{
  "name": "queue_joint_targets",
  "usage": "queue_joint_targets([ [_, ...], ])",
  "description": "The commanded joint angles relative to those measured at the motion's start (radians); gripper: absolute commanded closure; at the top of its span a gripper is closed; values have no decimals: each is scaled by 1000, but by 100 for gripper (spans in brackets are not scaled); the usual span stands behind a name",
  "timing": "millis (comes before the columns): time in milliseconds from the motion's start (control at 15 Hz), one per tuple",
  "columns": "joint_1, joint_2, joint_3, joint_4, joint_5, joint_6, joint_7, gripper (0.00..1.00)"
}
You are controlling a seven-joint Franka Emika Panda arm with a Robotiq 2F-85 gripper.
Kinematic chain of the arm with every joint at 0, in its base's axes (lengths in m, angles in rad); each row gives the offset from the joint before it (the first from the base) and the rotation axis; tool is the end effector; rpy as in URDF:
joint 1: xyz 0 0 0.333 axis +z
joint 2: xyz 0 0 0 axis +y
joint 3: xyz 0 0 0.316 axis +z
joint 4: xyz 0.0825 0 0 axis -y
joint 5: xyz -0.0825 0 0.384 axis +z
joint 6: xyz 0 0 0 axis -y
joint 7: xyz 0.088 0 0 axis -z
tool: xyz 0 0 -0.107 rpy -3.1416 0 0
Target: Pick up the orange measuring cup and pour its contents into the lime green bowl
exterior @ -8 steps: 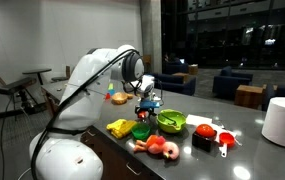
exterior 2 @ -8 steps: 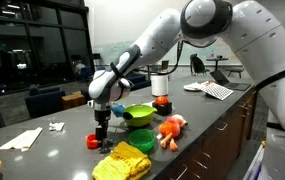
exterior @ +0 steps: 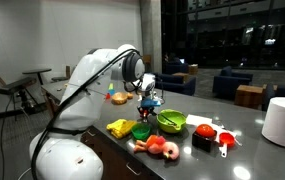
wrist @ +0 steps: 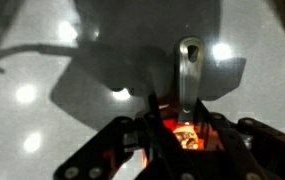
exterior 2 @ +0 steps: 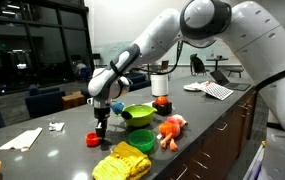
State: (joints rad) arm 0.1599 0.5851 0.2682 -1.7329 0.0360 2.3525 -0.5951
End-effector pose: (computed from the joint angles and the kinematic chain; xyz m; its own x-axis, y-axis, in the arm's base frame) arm 0.6204 0.2639 0.2586 0.5814 0.8023 0.1354 0.8134 -0.5698 -0.1170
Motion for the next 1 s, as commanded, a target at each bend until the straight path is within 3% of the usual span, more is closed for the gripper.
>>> queue_joint_targets([
  [0, 13, 8, -3, 23, -31, -30, 37, 94],
  [67, 15, 6, -4, 25, -32, -33, 43, 100],
  [200, 21, 5, -6, 27, -41, -37, 58, 96],
  [933, 58, -42, -20, 60, -123, -69, 193, 96],
])
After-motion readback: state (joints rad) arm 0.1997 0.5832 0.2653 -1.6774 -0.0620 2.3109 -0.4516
